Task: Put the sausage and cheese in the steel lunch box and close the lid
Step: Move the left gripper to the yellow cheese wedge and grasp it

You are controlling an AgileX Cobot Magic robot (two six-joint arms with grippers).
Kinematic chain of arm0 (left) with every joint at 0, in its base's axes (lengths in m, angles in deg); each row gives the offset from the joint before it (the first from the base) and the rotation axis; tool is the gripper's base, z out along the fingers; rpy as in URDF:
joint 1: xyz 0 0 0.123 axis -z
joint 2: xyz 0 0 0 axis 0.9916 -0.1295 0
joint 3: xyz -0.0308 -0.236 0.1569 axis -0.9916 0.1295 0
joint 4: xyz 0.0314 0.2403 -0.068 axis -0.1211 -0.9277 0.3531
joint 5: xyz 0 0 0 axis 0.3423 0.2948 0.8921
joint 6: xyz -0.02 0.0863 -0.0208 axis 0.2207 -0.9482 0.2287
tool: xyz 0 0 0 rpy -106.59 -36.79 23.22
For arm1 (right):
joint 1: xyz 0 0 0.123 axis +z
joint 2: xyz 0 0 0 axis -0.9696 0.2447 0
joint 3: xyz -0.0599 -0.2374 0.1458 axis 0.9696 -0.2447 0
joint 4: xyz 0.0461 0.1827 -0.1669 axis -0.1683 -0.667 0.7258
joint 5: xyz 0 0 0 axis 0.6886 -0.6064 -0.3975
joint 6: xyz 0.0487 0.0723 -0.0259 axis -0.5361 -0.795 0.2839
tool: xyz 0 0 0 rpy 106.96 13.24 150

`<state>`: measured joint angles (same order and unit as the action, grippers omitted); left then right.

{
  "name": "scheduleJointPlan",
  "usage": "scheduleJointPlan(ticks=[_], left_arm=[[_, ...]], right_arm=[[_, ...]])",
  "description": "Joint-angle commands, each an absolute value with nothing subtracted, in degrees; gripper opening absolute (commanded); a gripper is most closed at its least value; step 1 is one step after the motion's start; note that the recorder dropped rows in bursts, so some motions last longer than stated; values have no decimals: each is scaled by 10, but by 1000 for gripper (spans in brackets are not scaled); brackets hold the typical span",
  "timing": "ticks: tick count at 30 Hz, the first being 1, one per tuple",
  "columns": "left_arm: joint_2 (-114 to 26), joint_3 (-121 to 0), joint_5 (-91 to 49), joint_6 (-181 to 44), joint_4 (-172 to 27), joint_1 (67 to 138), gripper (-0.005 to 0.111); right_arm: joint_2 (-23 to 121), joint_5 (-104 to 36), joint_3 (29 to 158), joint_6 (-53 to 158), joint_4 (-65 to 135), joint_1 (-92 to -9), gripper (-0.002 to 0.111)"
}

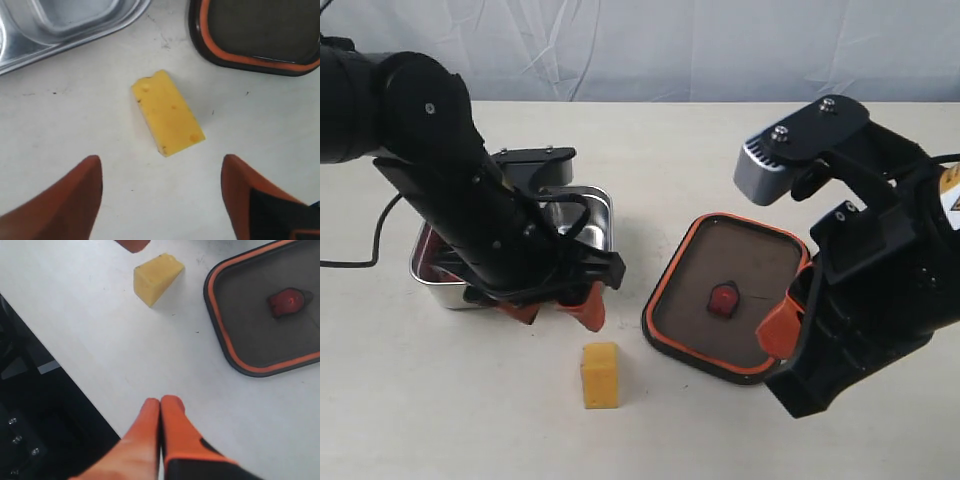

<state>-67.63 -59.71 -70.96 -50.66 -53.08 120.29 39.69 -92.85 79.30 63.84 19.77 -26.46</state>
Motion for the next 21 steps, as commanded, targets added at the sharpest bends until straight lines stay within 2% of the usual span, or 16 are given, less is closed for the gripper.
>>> scheduleJointPlan(ticks=[1, 21], left_arm=[[-697, -594, -689, -479, -534, 1225, 66], [-812, -594, -656, -441, -520, 1251, 66]], right_arm=[[388, -931, 791, 632, 203, -265, 0], [388, -940, 791, 630, 207, -265, 0]])
